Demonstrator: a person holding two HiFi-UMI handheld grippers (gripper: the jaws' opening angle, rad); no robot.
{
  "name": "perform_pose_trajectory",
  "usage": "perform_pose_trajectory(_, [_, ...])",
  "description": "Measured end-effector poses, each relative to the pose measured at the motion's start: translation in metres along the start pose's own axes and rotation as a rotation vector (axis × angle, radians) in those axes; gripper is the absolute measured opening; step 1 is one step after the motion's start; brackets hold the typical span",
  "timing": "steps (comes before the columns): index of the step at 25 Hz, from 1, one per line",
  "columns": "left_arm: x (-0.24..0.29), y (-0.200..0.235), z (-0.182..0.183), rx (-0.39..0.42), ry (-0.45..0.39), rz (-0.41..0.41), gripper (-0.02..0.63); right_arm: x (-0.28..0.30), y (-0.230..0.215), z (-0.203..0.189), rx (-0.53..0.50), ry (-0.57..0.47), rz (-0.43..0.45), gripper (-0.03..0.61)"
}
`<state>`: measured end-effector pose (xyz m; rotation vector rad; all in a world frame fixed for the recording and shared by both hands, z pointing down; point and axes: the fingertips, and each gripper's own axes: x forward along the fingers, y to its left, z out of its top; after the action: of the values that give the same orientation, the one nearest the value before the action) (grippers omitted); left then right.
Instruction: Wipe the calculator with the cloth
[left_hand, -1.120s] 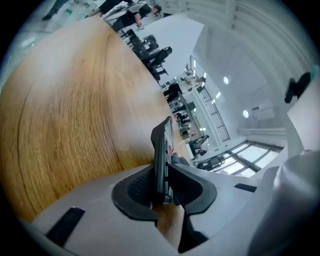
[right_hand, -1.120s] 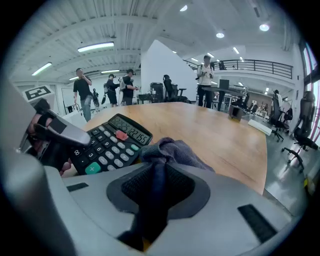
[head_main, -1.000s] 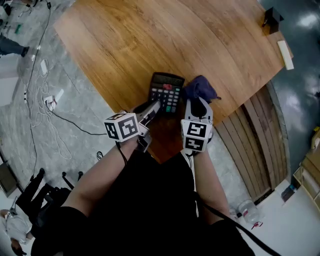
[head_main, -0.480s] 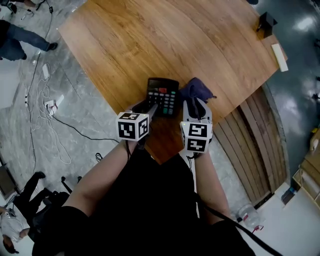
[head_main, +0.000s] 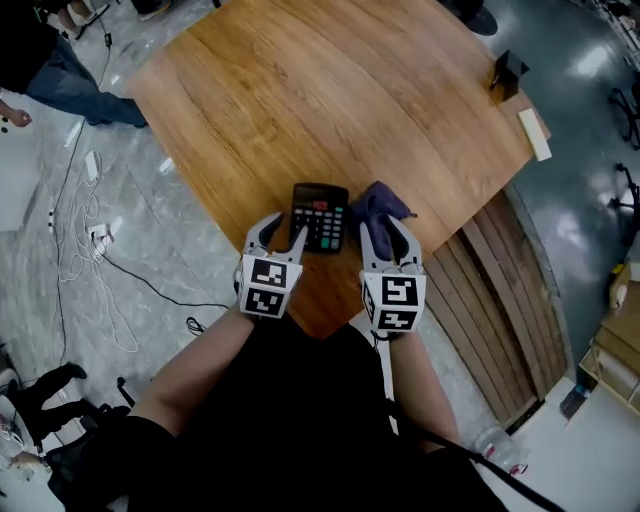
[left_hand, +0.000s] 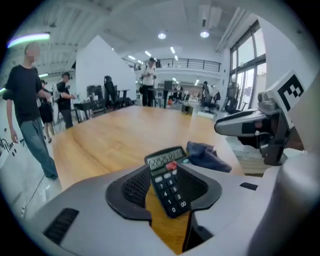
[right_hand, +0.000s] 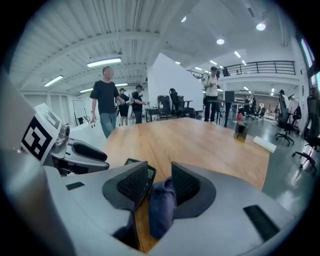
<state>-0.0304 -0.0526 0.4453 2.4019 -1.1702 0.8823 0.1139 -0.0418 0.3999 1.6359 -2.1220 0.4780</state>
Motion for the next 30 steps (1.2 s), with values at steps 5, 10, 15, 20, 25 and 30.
perform_pose_trajectory(5, [-0.061,0.002,0.078,0.051,-0.274,0.047,0.009,-0.044,0.015,0.063,-0.005,-0.160,-0.008,0.023])
perform_pose_trajectory(10, [-0.107,-0.011,0.138,0.001,-0.451,-0.027,0.006,-0.077,0.037,0.114,-0.013,-0.284,0.018,0.015])
perform_pose_trajectory(15, [-0.137,-0.027,0.170,0.006,-0.574,-0.060,0.006,-0.093,0.056,0.143,-0.061,-0.371,0.017,0.015])
perform_pose_trajectory(20, [-0.142,-0.041,0.170,-0.023,-0.610,-0.072,0.006,-0.100,0.068,0.153,-0.106,-0.397,0.035,0.015])
perform_pose_trajectory(25, [-0.147,-0.046,0.175,-0.006,-0.640,-0.074,0.006,-0.106,0.078,0.162,-0.120,-0.439,0.042,0.015])
perform_pose_trajectory(30, [-0.153,-0.052,0.179,0.017,-0.652,-0.094,0.006,-0.113,0.084,0.164,-0.142,-0.445,0.039,0.015])
